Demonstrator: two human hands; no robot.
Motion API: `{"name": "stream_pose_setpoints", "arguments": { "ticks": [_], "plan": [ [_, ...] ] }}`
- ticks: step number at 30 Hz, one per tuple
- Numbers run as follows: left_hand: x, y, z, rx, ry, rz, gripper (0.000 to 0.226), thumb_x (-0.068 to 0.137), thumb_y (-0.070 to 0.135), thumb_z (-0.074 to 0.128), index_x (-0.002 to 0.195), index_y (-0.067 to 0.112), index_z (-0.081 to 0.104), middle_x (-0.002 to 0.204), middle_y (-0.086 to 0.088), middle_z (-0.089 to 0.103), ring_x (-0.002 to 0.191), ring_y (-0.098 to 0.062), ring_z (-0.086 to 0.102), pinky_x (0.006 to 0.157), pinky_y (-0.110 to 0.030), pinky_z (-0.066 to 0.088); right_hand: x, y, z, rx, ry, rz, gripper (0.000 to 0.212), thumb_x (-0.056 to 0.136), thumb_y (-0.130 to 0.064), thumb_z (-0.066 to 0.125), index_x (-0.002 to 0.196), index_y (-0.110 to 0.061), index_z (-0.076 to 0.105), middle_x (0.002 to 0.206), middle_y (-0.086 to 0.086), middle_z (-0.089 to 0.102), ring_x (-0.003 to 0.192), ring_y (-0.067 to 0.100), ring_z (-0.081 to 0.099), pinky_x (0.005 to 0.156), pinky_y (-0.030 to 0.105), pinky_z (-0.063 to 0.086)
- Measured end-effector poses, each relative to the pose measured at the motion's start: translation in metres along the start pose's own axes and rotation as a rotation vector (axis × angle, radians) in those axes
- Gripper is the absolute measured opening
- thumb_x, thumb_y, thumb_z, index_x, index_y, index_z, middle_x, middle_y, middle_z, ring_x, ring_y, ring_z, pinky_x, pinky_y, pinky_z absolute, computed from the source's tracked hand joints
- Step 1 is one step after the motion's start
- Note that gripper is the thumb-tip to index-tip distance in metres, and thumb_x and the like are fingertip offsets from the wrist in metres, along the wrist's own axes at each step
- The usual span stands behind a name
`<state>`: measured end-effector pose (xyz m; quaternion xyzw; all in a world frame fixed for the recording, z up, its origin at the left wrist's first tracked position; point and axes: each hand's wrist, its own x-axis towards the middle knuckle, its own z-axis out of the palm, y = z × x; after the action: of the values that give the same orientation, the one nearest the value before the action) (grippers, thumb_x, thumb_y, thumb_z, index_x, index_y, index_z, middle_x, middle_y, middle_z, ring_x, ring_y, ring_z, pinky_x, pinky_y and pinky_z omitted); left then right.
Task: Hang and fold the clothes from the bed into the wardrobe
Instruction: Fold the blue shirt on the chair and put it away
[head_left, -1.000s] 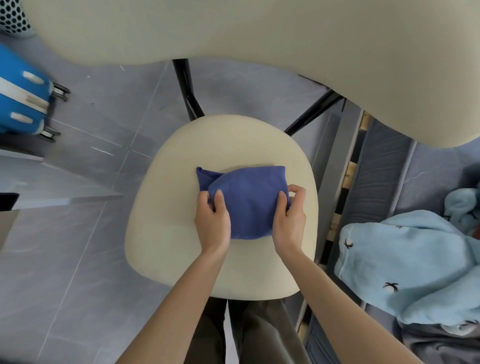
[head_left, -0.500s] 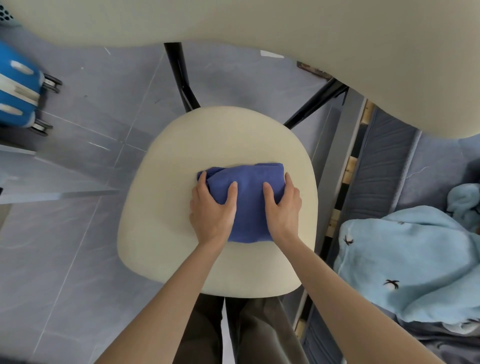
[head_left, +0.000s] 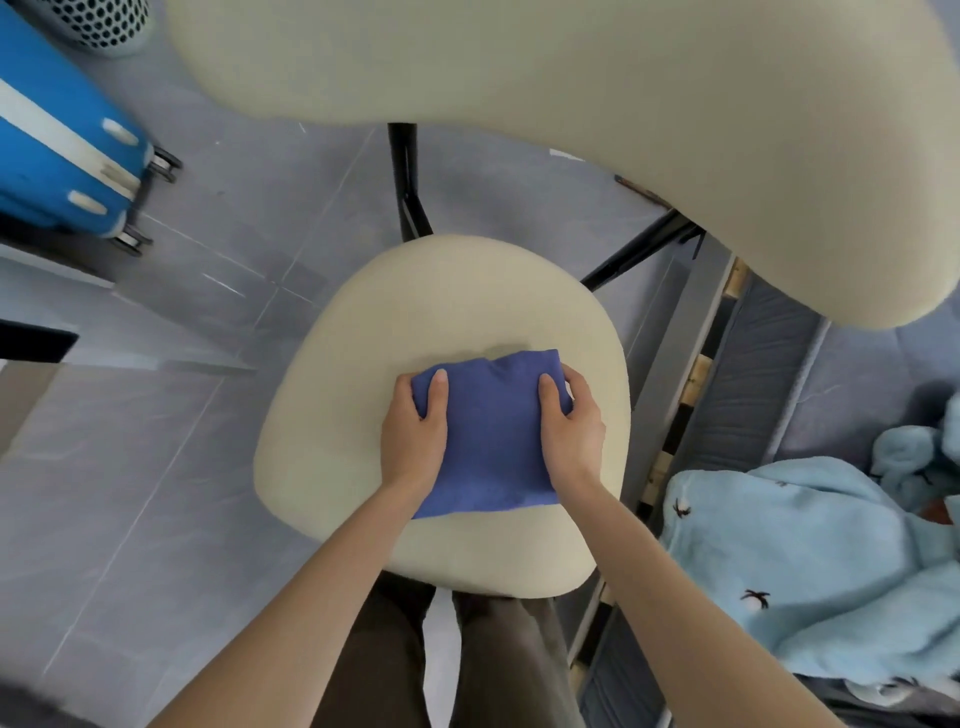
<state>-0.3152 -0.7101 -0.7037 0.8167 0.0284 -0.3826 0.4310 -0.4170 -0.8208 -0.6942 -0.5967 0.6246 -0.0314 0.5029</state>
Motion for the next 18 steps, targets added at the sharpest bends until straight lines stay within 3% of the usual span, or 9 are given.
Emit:
{"name": "stream_pose_setpoints", "arguments": {
  "ticks": [5,9,13,16,18],
  "plan": [
    [-0.043,0.036,-0.043,-0.092,0.037,0.055,0.021,0.093,0.058,0.043,0.093,0.038,0.050,0.086,0.033,0.060,0.077,0.013,0.058,0.065,-0.020,0.041,-0.042,-0.051,-0.021,0.012,-0.038,-0.108,0.029,0.097,-0.042,0.048,0.126,-0.040,0.053,0.074,-0.033,0.059,0.073,-0.022,0.052,0.058,0.004,0.039],
    [-0.088,0.065,-0.081,-0.169,0.149,0.082,0.020,0.092,0.060,0.043,0.092,0.041,0.049,0.083,0.035,0.059,0.077,0.013,0.058,0.065,-0.018,0.041,-0.081,-0.094,-0.037,0.002,-0.144,-0.209,0.035,0.096,-0.046,0.047,0.131,-0.040,0.047,0.087,-0.020,0.061,0.080,-0.006,0.058,0.065,0.012,0.036],
    [-0.135,0.078,-0.113,-0.278,0.276,0.070,0.023,0.092,0.059,0.046,0.093,0.037,0.052,0.080,0.022,0.062,0.076,0.003,0.061,0.069,-0.023,0.047,-0.117,-0.131,-0.050,-0.028,-0.291,-0.311,0.027,0.096,-0.043,0.049,0.123,-0.040,0.048,0.085,-0.022,0.060,0.076,-0.011,0.058,0.066,0.014,0.038],
    [-0.176,0.087,-0.138,-0.374,0.386,0.081,0.028,0.093,0.053,0.051,0.096,0.025,0.053,0.083,0.011,0.061,0.066,0.006,0.060,0.054,-0.010,0.044,-0.150,-0.157,-0.055,-0.051,-0.403,-0.390,0.014,0.096,-0.040,0.051,0.110,-0.042,0.049,0.082,-0.018,0.062,0.073,-0.010,0.059,0.064,0.016,0.040],
    [-0.203,0.093,-0.157,-0.406,0.451,0.094,0.030,0.093,0.050,0.050,0.097,0.021,0.052,0.087,0.006,0.060,0.071,0.000,0.060,0.057,-0.016,0.043,-0.176,-0.174,-0.055,-0.062,-0.473,-0.454,0.009,0.097,-0.038,0.051,0.105,-0.041,0.050,0.083,-0.017,0.062,0.073,-0.009,0.059,0.063,0.015,0.040]
  ]
}}
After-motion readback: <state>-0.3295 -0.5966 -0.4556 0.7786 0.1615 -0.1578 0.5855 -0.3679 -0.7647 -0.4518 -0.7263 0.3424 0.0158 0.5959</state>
